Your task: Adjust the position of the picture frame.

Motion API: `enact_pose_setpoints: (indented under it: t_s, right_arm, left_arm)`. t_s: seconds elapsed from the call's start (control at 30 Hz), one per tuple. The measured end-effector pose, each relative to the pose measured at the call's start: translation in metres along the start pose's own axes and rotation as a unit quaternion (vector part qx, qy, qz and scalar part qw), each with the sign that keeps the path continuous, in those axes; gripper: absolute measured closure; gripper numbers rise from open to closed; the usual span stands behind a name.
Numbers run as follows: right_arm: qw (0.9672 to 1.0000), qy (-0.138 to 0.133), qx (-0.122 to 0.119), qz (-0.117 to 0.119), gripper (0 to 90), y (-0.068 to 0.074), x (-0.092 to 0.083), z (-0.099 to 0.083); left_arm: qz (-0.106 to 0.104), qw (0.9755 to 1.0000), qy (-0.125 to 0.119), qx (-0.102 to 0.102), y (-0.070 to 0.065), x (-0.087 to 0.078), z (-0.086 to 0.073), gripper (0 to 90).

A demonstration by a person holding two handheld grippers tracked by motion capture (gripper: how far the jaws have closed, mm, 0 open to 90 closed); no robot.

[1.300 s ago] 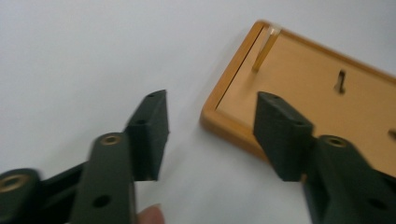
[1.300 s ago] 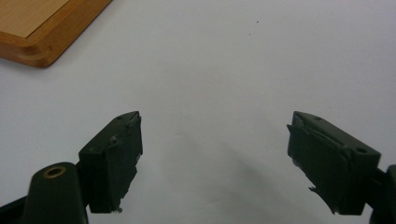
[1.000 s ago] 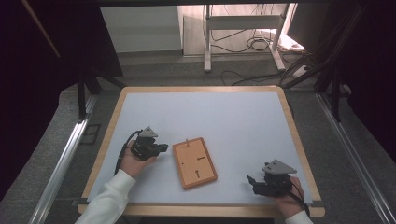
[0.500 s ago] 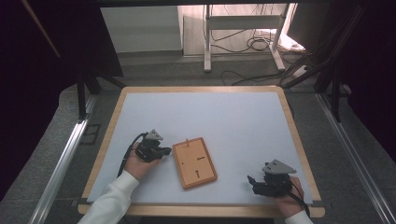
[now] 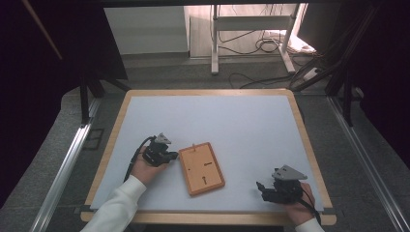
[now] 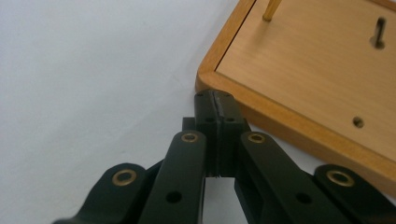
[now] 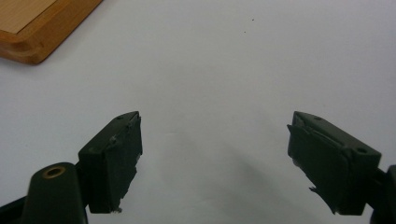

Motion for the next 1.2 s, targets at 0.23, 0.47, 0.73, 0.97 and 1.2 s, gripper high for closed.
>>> enact_pose_setpoints:
  t_s: [0.23, 0.47, 0.73, 0.97, 1.2]
  right_arm:
    - [1.0000, 0.001, 0.000, 0.000, 18.1, -0.001, 0.001, 0.000]
    - [1.0000, 0.003, 0.000, 0.000, 18.1, 0.000, 0.002, 0.000]
    - [1.0000, 0.003, 0.000, -0.001, 18.1, -0.001, 0.002, -0.001]
    - [1.0000, 0.004, 0.000, -0.001, 18.1, -0.002, 0.002, -0.001]
    - [1.0000, 0.005, 0.001, 0.000, 18.1, -0.003, 0.002, -0.001]
  left_arm:
    - [0.009, 0.9999, 0.003, -0.003, -0.001, 0.007, 0.001, 90.0]
    - [0.006, 1.0000, 0.000, -0.004, 0.000, 0.014, 0.009, 90.0]
    - [0.004, 1.0000, -0.002, -0.005, 0.000, 0.024, 0.022, 90.0]
    - [0.001, 1.0000, -0.004, -0.003, -0.003, 0.030, 0.029, 90.0]
    - [-0.003, 1.0000, -0.007, -0.001, -0.003, 0.035, 0.034, 90.0]
Point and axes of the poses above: each handheld gripper's, and its own axes: x roughly forward along the jaws, z roughly out of its top, y roughly to its left, the point moved 3 cm from there along x, roughly forward along the jaws, and after that the axes turned 3 degrees about -x, right-handed, at the moved point
